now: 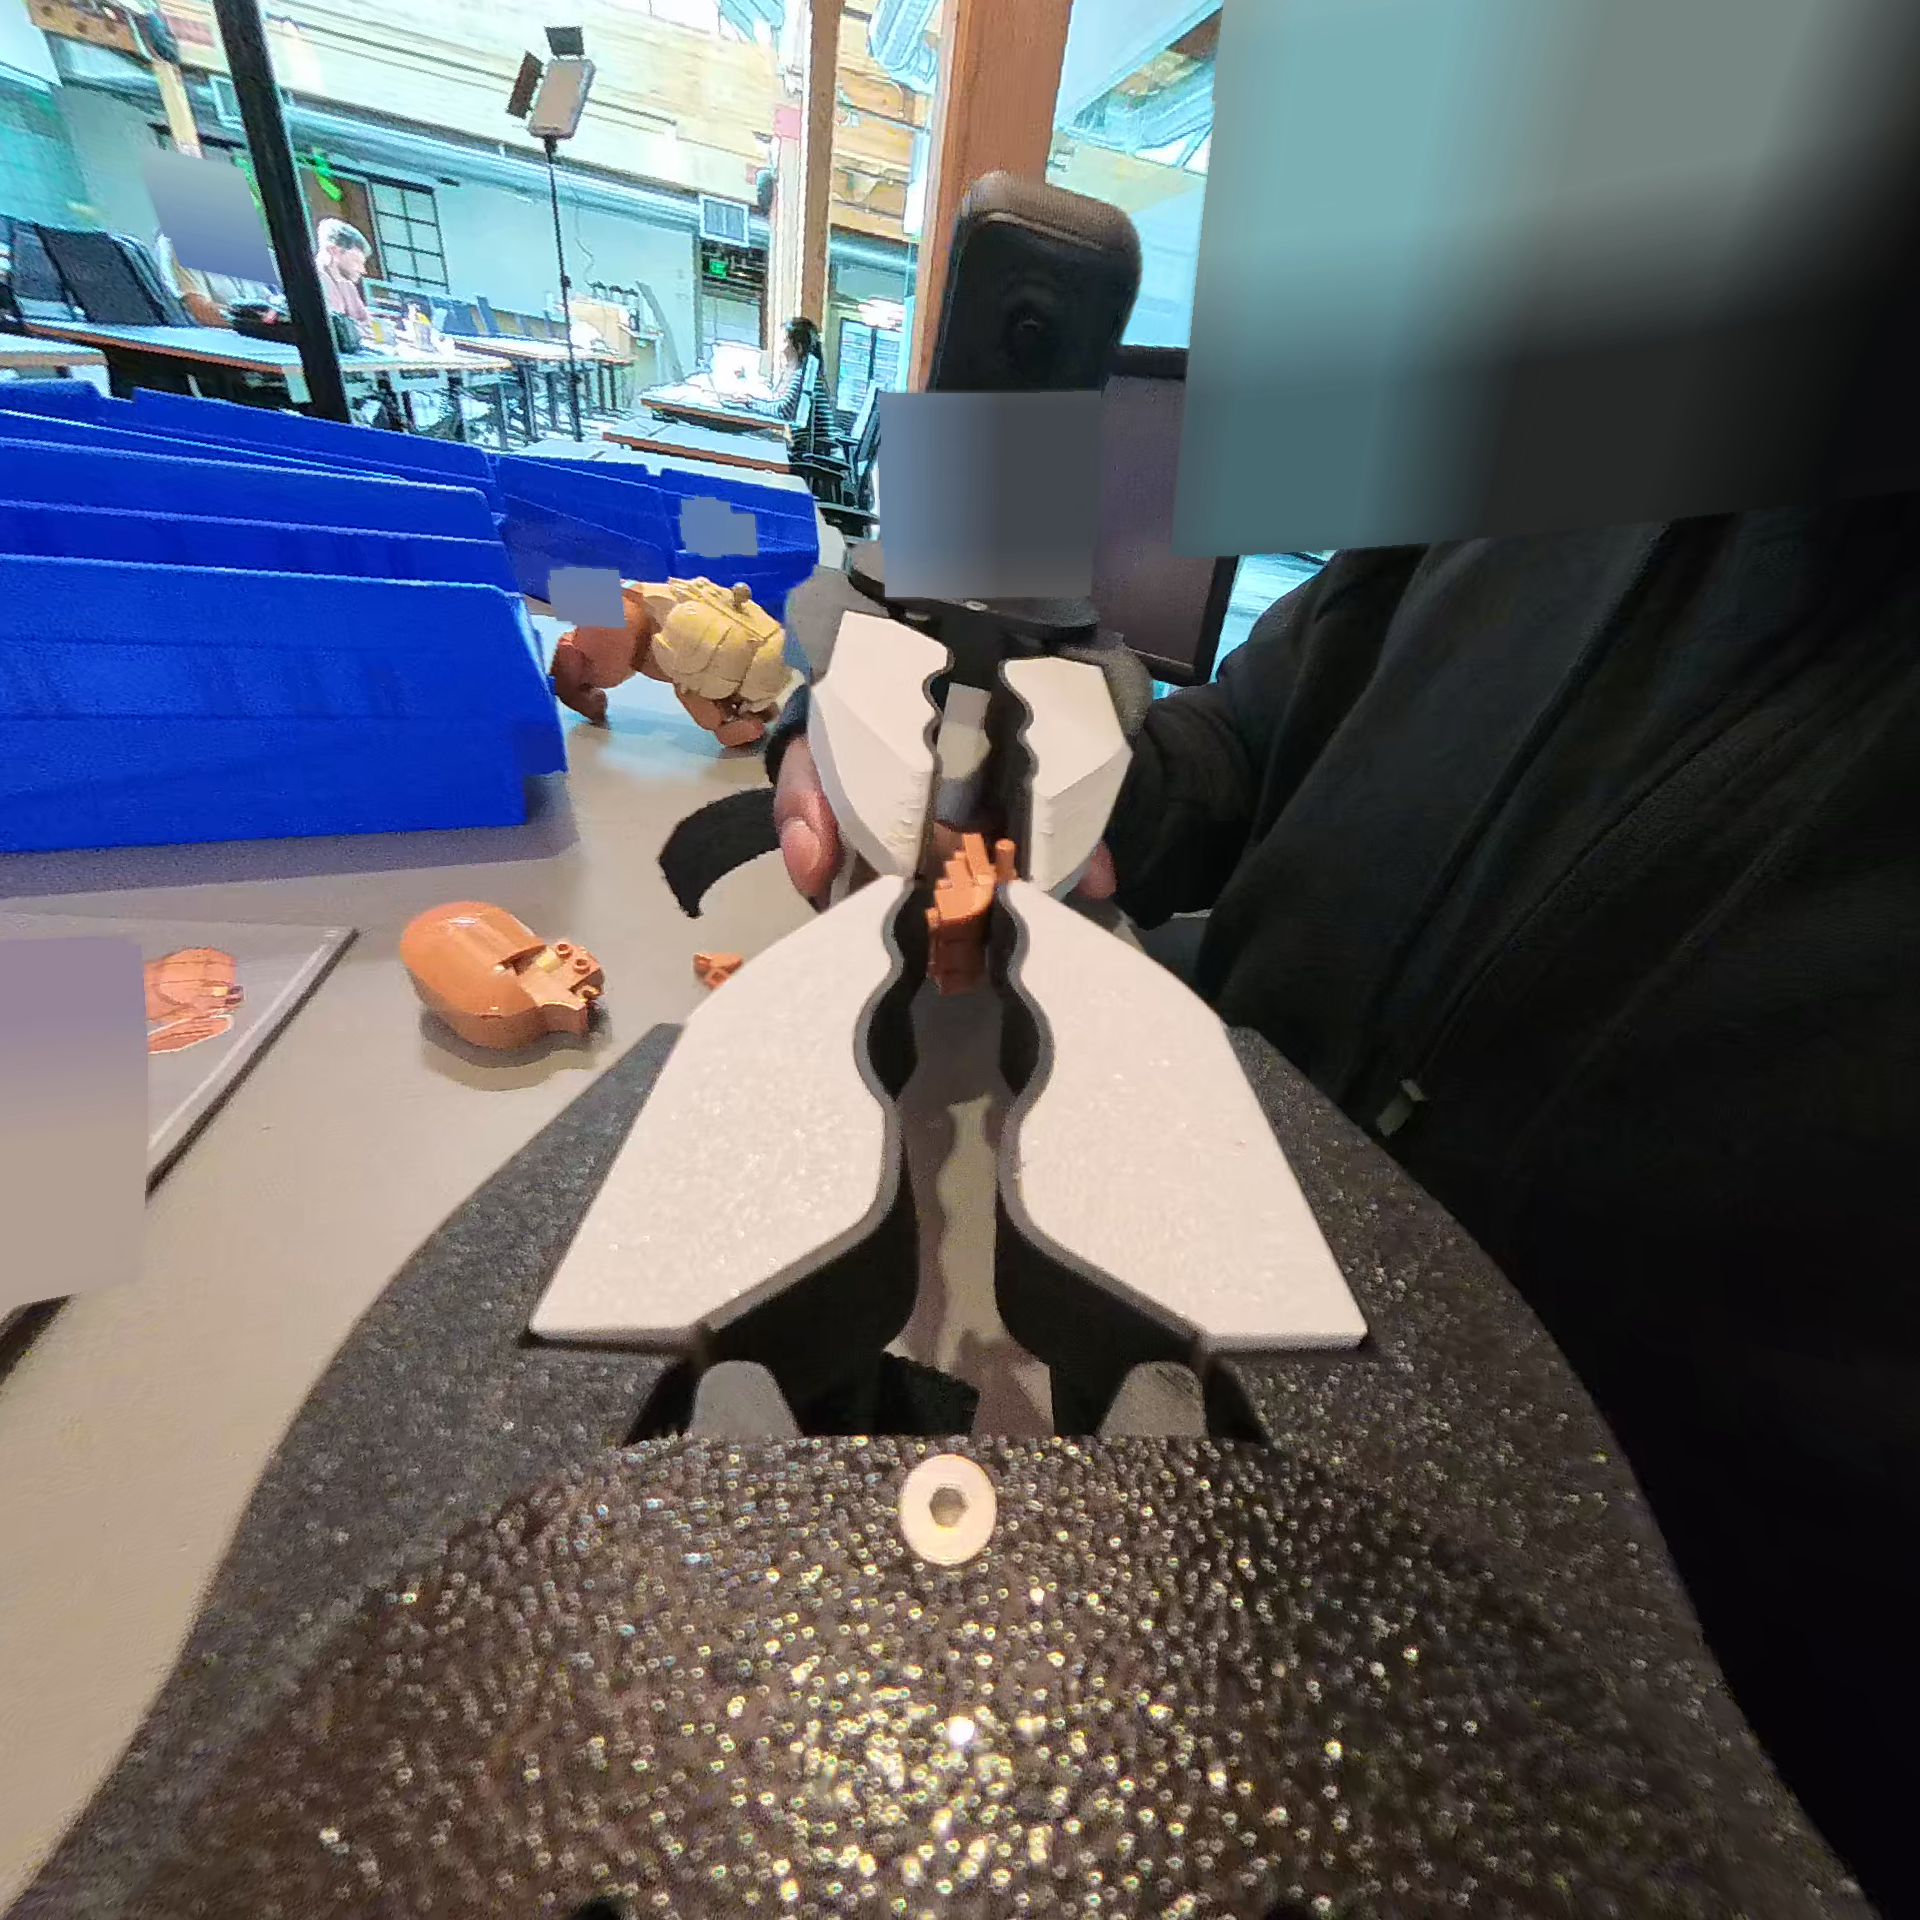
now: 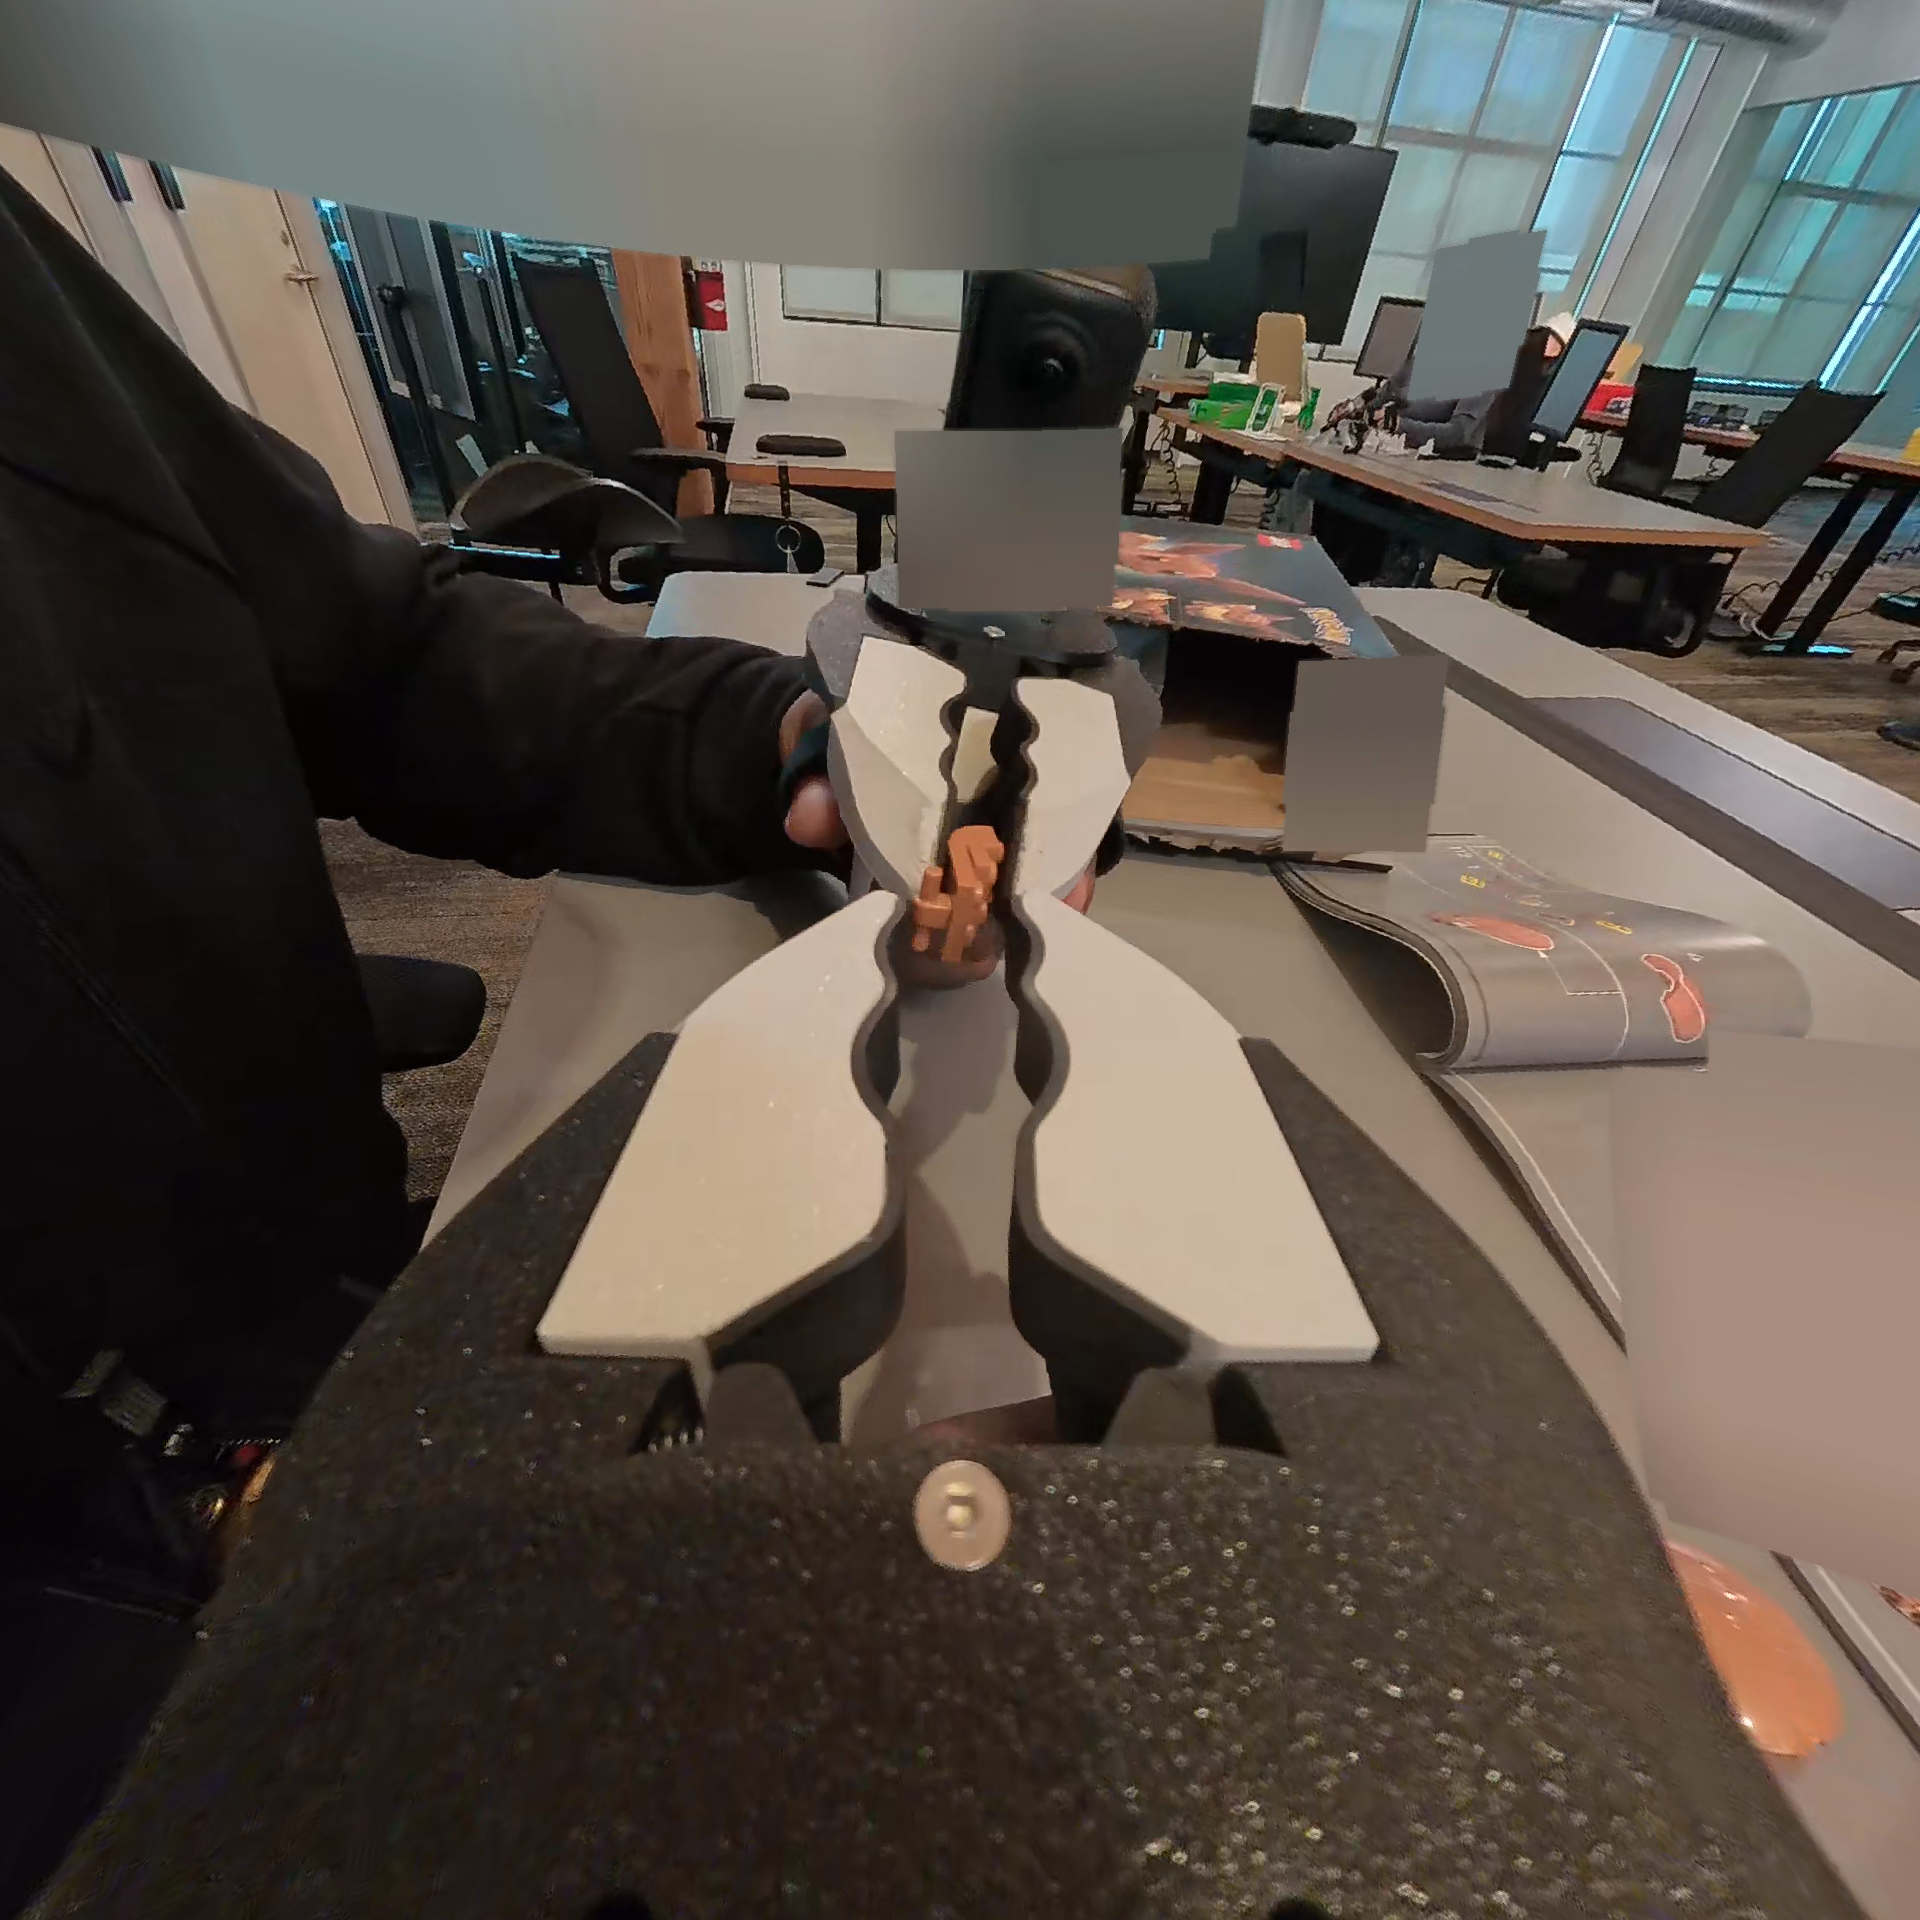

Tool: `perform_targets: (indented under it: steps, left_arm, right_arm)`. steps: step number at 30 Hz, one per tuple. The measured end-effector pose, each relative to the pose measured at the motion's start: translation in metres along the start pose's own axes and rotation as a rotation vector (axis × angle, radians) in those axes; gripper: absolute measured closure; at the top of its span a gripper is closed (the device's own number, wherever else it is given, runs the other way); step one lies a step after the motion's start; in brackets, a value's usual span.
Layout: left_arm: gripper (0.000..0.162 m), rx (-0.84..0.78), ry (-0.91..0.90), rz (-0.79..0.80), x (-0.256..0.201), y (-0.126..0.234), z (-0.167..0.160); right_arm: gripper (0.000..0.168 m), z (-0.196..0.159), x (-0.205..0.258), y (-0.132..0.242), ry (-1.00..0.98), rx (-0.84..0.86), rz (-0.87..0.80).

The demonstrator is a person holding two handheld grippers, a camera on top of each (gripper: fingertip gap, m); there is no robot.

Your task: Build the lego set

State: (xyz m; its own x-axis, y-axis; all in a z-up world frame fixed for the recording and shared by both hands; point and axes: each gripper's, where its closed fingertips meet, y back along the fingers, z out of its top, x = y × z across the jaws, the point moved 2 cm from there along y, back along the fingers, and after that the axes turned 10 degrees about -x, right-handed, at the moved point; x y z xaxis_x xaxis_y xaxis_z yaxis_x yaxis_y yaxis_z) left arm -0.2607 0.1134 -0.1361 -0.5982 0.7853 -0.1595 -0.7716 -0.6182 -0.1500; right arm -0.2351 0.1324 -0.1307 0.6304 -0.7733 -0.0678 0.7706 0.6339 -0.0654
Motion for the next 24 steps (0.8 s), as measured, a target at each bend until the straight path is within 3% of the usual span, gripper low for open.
perform_targets:
  steps: [11, 17, 24]
  left_arm:
    - [0.150, 0.019, 0.035, 0.014, 0.003, 0.001, -0.002]
    - [0.138, 0.022, -0.008, 0.063, 0.008, 0.004, -0.001]
    - [0.144, 0.018, -0.068, 0.105, 0.012, 0.002, 0.000]
  right_arm:
    - [0.156, -0.004, 0.000, -0.001, 0.018, 0.015, -0.024]
    - [0.156, 0.000, -0.004, 0.002, -0.001, -0.029, -0.053]
    - [0.156, 0.003, -0.007, 0.004, -0.005, -0.056, -0.074]
